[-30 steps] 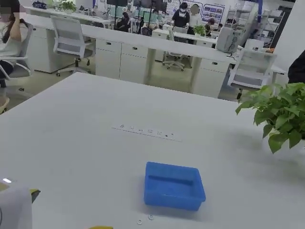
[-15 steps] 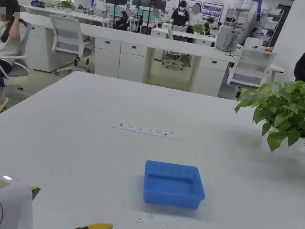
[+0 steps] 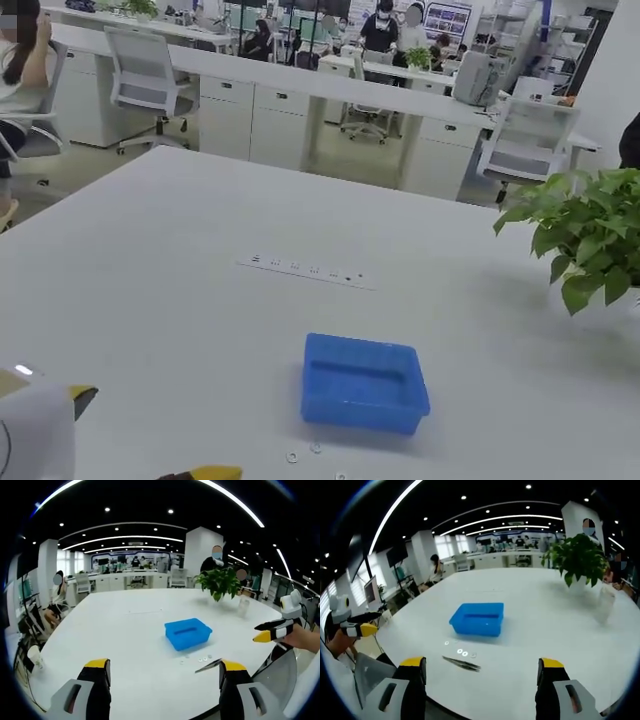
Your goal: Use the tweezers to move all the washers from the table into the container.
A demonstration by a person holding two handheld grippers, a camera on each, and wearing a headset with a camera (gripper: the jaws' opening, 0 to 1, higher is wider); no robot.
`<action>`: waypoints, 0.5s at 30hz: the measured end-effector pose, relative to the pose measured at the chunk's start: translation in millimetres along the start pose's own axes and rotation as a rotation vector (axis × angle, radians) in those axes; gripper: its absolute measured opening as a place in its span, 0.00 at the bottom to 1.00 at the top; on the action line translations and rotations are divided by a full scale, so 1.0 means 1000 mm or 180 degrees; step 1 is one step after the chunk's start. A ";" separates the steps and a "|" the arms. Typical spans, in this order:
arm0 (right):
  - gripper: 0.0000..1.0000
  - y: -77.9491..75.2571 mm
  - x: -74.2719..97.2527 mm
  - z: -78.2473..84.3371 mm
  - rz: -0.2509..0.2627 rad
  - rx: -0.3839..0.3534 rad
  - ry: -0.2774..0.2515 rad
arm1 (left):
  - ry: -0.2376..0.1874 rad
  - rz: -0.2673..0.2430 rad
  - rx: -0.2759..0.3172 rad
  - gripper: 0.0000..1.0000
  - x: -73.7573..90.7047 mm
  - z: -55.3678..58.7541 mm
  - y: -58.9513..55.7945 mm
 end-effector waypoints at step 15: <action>0.90 0.000 -0.005 0.000 -0.0056 0.0052 0.0078 | 0.0057 0.0107 -0.0104 0.88 -0.011 -0.001 -0.008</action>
Point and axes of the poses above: the centre of the closed fingertips' face, and the gripper's own axes: x roughly backward along the fingers, y roughly to its left, z roughly out of its underside, the point moved 10 cm from there along x, roughly backward along the fingers, and after that the axes turned 8 degrees about x, right-handed, at the moved point
